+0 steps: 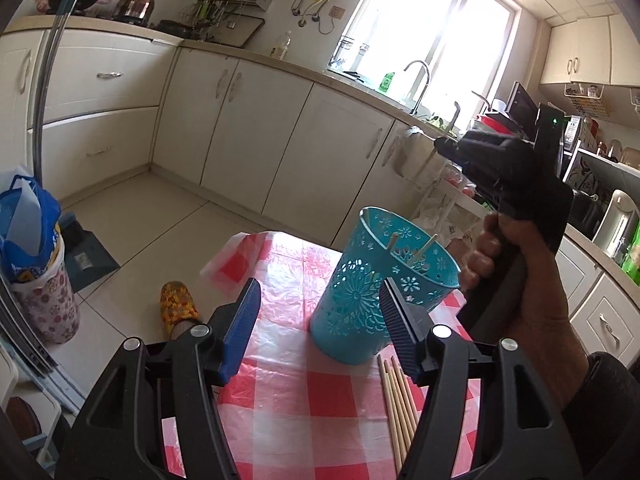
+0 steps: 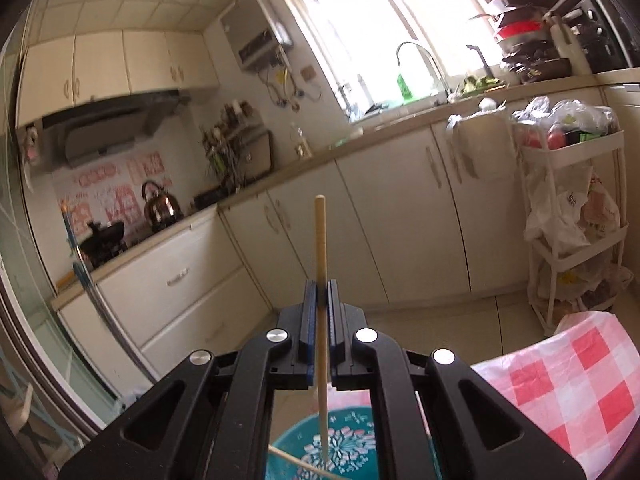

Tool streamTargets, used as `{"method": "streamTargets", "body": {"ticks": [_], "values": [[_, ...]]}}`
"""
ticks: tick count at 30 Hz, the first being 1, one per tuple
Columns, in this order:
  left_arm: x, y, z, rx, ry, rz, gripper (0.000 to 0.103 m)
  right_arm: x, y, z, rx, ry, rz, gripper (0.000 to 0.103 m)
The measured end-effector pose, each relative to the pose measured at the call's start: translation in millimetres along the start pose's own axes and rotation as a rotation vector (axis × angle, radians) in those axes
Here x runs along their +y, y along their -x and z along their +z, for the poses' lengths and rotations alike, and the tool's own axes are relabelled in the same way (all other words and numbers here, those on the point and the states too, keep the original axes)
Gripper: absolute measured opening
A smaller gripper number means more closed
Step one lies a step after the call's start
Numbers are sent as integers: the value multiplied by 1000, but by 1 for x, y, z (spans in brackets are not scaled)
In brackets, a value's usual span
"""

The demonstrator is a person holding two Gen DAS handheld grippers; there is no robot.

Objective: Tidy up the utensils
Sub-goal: 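Drop the left chopstick into the teal basket while the right gripper drops its chopstick in, then close the left gripper on a chopstick while the right gripper grasps another chopstick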

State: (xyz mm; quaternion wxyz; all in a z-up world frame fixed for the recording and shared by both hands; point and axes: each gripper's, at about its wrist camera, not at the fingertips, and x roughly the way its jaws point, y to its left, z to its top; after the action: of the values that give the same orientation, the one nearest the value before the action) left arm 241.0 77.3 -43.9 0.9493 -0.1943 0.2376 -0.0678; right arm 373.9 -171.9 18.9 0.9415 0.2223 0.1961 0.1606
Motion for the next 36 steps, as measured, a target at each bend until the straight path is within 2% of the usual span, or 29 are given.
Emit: {"method": "streamTargets", "body": {"ticks": [7,14,16,18,20,23,26,33,36], "values": [[6,1,-2,16,13,15,59,2,17,-13,39,17,25,8],[6,-3,-7,49,16,20,59,-14,63,-20,18,-1,49,16],[3,-3,-9,57,9,17,59,-25,82,-30,30,-7,30,16],[-1,-3,-9,66,-2,14,60,-36,96,-47,73,-12,-13,16],[-5,-5,-11,82,-12,7,60,-50,105,-72,157,-13,-70,16],[-13,-8,-18,115,-37,-1,61,-70,101,-127,354,-11,-122,16],[-26,-16,-29,167,-74,-11,62,-79,92,-161,475,-16,-139,15],[-50,-36,-56,270,-140,-19,63,-77,77,-197,592,58,-190,15],[-56,-47,-66,310,-163,-22,63,-78,76,-199,604,78,-208,14]]}}
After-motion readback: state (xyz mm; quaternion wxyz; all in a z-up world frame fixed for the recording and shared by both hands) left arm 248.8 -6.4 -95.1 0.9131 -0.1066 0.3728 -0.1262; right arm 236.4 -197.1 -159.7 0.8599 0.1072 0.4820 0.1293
